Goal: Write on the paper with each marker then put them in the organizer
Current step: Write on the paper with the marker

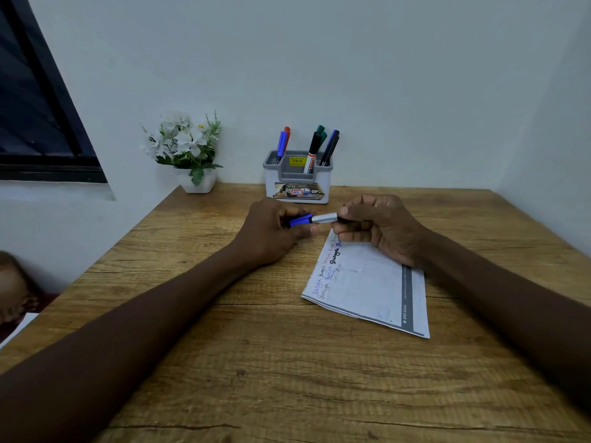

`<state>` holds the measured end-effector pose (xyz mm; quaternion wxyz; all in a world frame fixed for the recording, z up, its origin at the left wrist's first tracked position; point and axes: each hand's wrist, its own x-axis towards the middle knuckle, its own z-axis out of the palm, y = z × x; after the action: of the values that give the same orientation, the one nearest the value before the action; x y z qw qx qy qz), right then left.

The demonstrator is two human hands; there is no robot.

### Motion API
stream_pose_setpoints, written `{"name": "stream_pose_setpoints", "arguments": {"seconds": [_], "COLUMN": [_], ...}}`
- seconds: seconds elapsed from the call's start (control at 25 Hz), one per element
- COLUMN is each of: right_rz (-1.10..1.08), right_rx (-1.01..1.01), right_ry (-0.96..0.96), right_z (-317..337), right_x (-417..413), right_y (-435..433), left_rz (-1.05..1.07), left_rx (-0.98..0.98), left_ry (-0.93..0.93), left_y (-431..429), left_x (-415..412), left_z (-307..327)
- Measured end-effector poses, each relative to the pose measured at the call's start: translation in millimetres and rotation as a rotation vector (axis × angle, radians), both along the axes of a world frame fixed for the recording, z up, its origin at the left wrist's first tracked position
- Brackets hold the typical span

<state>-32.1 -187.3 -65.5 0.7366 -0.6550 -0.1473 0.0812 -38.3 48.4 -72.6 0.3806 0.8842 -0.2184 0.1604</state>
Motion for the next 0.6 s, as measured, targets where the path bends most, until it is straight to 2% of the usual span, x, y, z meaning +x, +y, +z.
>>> {"name": "stream_pose_setpoints", "arguments": {"seconds": [0.24, 0.44, 0.6], "right_rz": [-0.031, -0.043, -0.057], "right_rx": [-0.273, -0.382, -0.426], "right_ry": [-0.213, -0.437, -0.499], "right_z": [-2, -2, -1], "right_x": [4, 4, 4], "right_y": [-6, 3, 7], "left_rz": [0.023, 0.052, 0.079], "left_rx": [0.054, 0.141, 0.147], "left_ry": [-0.001, -0.009, -0.026], "left_y": [1, 1, -1], "left_x": [-1, -2, -1], "left_z": [2, 6, 4]}}
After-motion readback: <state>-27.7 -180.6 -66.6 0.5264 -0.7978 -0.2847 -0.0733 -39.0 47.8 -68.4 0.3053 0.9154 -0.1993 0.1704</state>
